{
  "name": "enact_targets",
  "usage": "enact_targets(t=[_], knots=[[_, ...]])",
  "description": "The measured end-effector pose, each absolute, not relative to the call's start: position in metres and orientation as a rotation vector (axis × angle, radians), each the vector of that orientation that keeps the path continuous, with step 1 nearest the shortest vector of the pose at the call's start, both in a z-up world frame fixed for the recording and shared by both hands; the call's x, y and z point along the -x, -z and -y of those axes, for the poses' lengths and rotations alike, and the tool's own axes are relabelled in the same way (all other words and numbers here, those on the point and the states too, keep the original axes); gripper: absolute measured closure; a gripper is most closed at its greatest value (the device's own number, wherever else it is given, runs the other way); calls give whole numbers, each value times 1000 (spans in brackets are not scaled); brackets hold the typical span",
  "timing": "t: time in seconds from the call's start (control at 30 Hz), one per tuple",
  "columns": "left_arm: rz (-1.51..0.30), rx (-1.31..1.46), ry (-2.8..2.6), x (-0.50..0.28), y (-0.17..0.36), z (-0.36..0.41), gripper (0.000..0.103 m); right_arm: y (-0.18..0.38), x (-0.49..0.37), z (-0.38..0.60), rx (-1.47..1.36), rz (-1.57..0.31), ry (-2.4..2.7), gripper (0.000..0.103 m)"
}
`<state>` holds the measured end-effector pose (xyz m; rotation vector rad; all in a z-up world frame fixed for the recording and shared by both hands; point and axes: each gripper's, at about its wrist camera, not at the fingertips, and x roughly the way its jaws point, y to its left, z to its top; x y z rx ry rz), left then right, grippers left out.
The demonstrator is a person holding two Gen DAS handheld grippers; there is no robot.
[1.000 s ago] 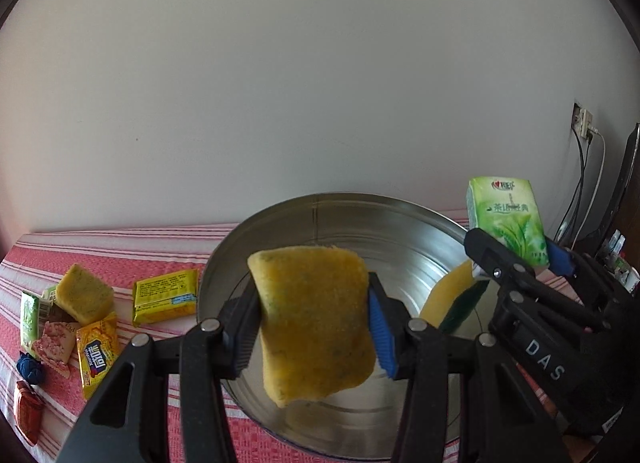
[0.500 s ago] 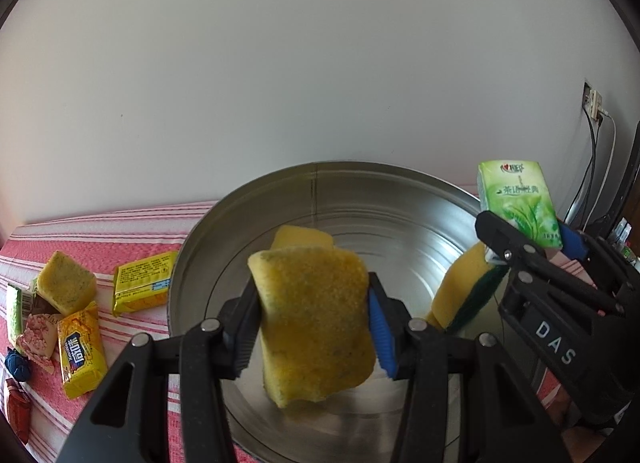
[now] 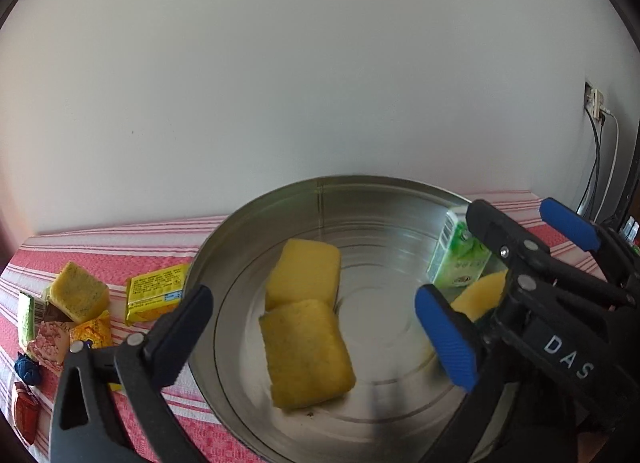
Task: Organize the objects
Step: 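Carry the sponge and tissue pack over the tin and release both, then withdraw both grippers from the tin toward the red snack bag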
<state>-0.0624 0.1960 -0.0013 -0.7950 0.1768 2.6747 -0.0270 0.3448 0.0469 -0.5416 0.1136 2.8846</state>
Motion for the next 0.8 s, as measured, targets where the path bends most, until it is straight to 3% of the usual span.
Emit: enact_targets(t=[0.43, 0.8], knots=[[-130, 777, -2702, 56, -1, -187, 0, -53, 7, -356, 404, -271, -2840, 16], [-128, 653, -2814, 40, -7, -155, 0, -52, -12, -350, 218, -254, -2817, 16]])
